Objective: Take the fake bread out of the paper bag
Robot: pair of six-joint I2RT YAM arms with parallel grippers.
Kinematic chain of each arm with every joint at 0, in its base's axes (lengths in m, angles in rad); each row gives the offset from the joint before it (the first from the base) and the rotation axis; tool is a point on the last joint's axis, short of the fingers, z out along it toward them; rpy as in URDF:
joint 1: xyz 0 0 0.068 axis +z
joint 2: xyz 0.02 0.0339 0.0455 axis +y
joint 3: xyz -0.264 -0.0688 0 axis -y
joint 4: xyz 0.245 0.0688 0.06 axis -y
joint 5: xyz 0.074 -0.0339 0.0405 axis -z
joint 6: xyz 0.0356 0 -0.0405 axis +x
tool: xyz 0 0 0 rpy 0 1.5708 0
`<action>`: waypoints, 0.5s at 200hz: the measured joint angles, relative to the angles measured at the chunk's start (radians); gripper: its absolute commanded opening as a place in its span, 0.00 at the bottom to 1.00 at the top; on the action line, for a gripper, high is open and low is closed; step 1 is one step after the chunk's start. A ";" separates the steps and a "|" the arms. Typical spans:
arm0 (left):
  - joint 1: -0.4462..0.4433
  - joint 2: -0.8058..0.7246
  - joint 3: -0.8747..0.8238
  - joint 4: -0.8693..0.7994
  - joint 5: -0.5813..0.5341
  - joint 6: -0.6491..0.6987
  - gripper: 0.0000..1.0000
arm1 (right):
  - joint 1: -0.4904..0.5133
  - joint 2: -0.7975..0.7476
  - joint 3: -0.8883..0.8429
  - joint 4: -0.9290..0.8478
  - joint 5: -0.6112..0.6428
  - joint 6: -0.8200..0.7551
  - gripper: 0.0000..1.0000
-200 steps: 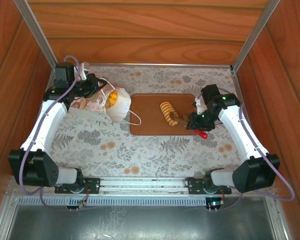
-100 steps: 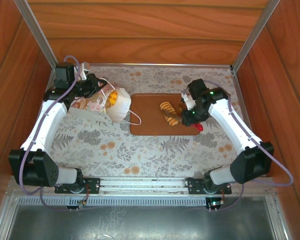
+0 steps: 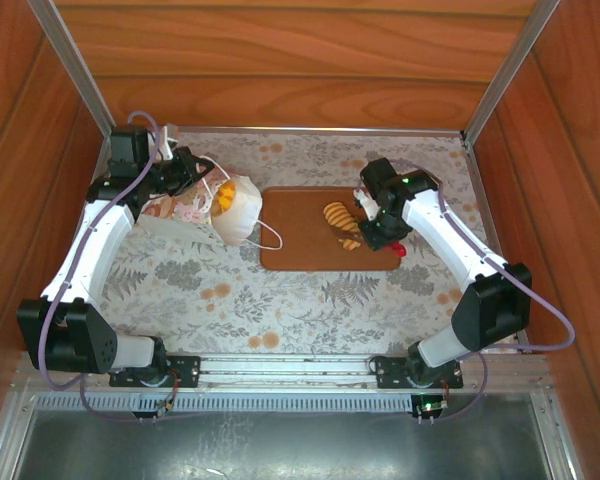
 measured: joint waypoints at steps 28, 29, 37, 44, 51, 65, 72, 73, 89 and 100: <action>0.000 0.000 0.000 0.000 0.000 0.000 0.00 | -0.042 0.000 0.000 -0.005 0.011 0.029 0.41; 0.000 0.000 0.000 0.000 0.000 0.000 0.00 | -0.043 0.000 0.000 -0.005 0.012 0.030 0.42; 0.000 0.000 0.000 0.000 0.000 0.000 0.00 | -0.056 0.000 0.000 -0.007 0.015 0.037 0.41; 0.000 0.000 0.000 0.000 0.000 0.000 0.00 | -0.066 0.000 0.000 -0.008 0.018 0.043 0.42; 0.000 0.000 0.000 0.000 0.000 -0.001 0.00 | -0.074 0.000 0.000 -0.009 0.023 0.050 0.42; -0.001 0.000 0.000 0.000 0.000 -0.001 0.00 | -0.092 0.000 0.002 -0.011 0.032 0.061 0.42; -0.001 0.000 0.000 0.000 0.000 -0.002 0.00 | -0.099 0.000 0.003 -0.012 0.035 0.067 0.42; -0.001 0.000 0.000 0.000 0.000 -0.002 0.00 | -0.103 0.000 0.005 -0.012 0.036 0.069 0.42; -0.001 0.000 0.000 0.000 0.000 -0.003 0.00 | -0.120 0.000 0.012 -0.012 0.041 0.083 0.42; -0.001 0.000 0.000 0.000 0.000 -0.004 0.00 | -0.133 0.000 0.018 -0.011 0.041 0.092 0.42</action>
